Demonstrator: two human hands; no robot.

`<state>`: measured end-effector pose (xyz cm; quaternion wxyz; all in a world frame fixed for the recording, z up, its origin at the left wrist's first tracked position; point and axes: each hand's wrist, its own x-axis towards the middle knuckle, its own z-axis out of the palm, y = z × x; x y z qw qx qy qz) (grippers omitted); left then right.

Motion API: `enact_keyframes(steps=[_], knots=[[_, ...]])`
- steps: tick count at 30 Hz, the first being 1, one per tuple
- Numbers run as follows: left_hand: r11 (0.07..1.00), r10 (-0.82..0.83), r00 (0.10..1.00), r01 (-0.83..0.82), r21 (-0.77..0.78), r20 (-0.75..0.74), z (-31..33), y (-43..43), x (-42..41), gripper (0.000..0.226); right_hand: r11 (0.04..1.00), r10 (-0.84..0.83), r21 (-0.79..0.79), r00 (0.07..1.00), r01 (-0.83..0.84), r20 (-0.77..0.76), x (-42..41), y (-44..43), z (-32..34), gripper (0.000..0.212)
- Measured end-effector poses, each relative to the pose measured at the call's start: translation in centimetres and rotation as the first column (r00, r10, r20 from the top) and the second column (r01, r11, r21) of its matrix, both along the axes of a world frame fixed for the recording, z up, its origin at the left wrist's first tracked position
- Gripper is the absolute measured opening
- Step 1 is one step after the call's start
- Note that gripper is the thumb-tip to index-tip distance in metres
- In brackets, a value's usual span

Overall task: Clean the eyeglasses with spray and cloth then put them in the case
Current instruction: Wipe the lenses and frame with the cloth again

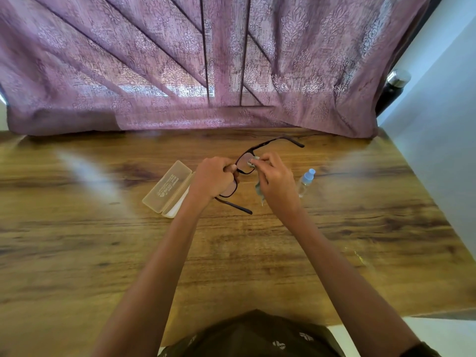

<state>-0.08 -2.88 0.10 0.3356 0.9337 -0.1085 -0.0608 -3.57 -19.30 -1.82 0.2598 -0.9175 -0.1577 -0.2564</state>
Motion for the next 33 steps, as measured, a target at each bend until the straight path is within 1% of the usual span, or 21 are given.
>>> enact_keyframes(steps=[6,9,13,17,19,21,23,26,28,30,31,33], knots=[[1.0,0.022,1.0,-0.022,0.019,0.008,0.1,0.0,-0.2,0.027,0.996,0.082,0.021,0.996,-0.082,-0.021,-0.9,0.8,-0.5,0.02],[0.999,-0.002,1.0,0.003,0.046,-0.012,0.3,-0.1,-0.4,0.027,0.994,0.094,0.05,0.995,-0.093,-0.011,-0.6,1.0,-0.5,0.019],[0.999,0.0,1.0,0.0,0.037,0.001,0.4,-0.3,-0.7,0.027,0.996,0.08,0.043,0.997,-0.081,0.017,-0.1,1.3,-0.4,0.018],[1.0,-0.011,0.999,0.012,0.024,-0.031,0.3,-0.3,-0.7,0.027,1.0,-0.001,0.025,1.0,0.0,0.029,0.6,0.7,-0.3,0.021],[1.0,-0.019,0.999,0.02,0.012,-0.04,0.3,-0.3,-0.7,0.028,0.999,-0.016,0.034,0.999,0.015,0.033,0.8,0.4,-0.3,0.021],[1.0,-0.025,0.998,0.025,0.006,-0.051,0.4,-0.2,-0.6,0.028,0.999,0.002,0.05,0.999,-0.005,0.041,0.7,0.4,-0.4,0.019],[1.0,-0.019,0.999,0.02,0.009,-0.047,0.5,-0.1,-0.6,0.029,0.996,0.061,0.061,0.997,-0.064,0.042,0.4,0.3,-0.4,0.018],[1.0,-0.014,0.999,0.015,0.015,-0.034,0.7,0.1,-0.5,0.029,0.991,0.127,0.03,0.991,-0.128,0.032,-0.4,0.3,-0.6,0.018],[1.0,-0.01,0.999,0.011,0.013,-0.05,0.6,0.1,-0.6,0.028,0.992,0.127,-0.002,0.991,-0.127,0.035,-0.4,0.0,-0.8,0.019],[1.0,0.014,0.997,-0.013,0.015,-0.073,0.4,0.1,-0.7,0.028,0.996,0.09,-0.024,0.995,-0.089,0.045,-0.3,-0.5,-1.1,0.017],[0.999,0.028,0.996,-0.027,0.017,-0.089,0.2,0.1,-0.5,0.028,0.998,0.061,-0.011,0.997,-0.061,0.043,-0.2,-0.7,-1.2,0.017],[0.998,0.062,0.99,-0.058,0.038,-0.125,0.2,-0.1,-0.3,0.029,0.996,0.031,0.083,0.999,-0.031,0.008,-0.1,-0.8,-1.4,0.017]])
